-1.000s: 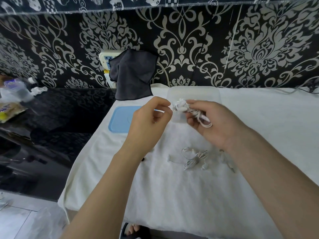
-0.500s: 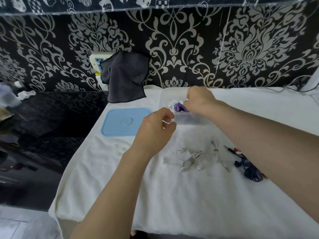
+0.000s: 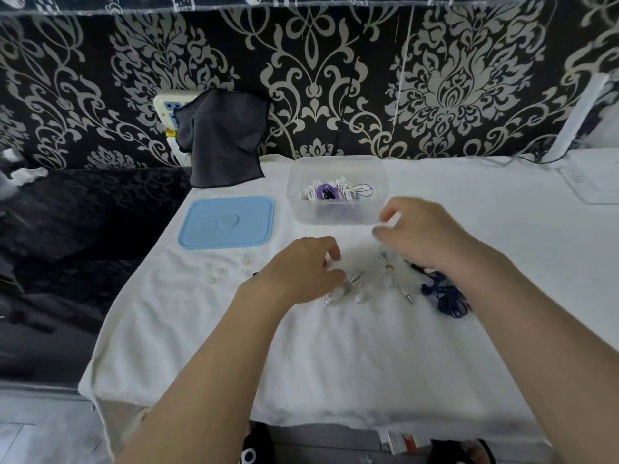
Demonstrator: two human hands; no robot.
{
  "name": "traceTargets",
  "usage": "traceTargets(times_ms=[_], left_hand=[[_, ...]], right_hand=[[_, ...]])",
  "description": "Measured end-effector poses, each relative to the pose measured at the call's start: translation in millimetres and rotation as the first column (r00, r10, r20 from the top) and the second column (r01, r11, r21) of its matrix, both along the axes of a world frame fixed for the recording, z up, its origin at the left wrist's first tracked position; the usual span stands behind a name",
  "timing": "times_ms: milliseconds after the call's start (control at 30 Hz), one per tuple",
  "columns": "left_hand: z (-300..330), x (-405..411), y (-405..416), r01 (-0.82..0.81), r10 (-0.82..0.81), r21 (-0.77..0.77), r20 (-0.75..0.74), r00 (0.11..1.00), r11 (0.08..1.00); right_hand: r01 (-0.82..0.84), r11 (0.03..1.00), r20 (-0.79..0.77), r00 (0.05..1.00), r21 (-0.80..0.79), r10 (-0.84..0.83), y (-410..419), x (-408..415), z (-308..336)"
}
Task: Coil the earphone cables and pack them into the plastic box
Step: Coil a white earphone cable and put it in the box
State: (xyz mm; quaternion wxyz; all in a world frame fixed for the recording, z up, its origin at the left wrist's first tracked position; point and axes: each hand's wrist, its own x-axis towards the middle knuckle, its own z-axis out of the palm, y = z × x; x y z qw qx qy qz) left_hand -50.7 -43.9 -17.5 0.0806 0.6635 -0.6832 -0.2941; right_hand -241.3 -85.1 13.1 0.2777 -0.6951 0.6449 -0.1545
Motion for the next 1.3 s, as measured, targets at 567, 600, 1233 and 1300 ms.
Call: traceTargets(times_ms=[567, 600, 1233, 1300], left_hand=[[23.9, -4.3, 22.5, 0.045, -0.039, 0.013, -0.280, 0.959, 0.999], [24.8, -7.1, 23.3, 0.053, -0.051, 0.000, -0.295, 0.954, 0.999], [43.6, 21.4, 36.2, -0.071, 0.167, 0.170, -0.662, 0.730, 0.983], [45.3, 30.6, 37.3, -0.102, 0.183, 0.161, -0.654, 0.734, 0.982]], right_hand=[[0.035, 0.971, 0.569, 0.805, 0.236, -0.167, 18.5, -1.1, 8.8], [0.002, 0.962, 0.672, 0.715, 0.272, -0.191, 20.9, 2.3, 15.2], [-0.233, 0.831, 0.860, 0.214, 0.505, -0.463, 29.0, 31.9, 30.3], [-0.136, 0.879, 0.827, 0.428, 0.457, -0.364, 27.4, 35.1, 22.1]])
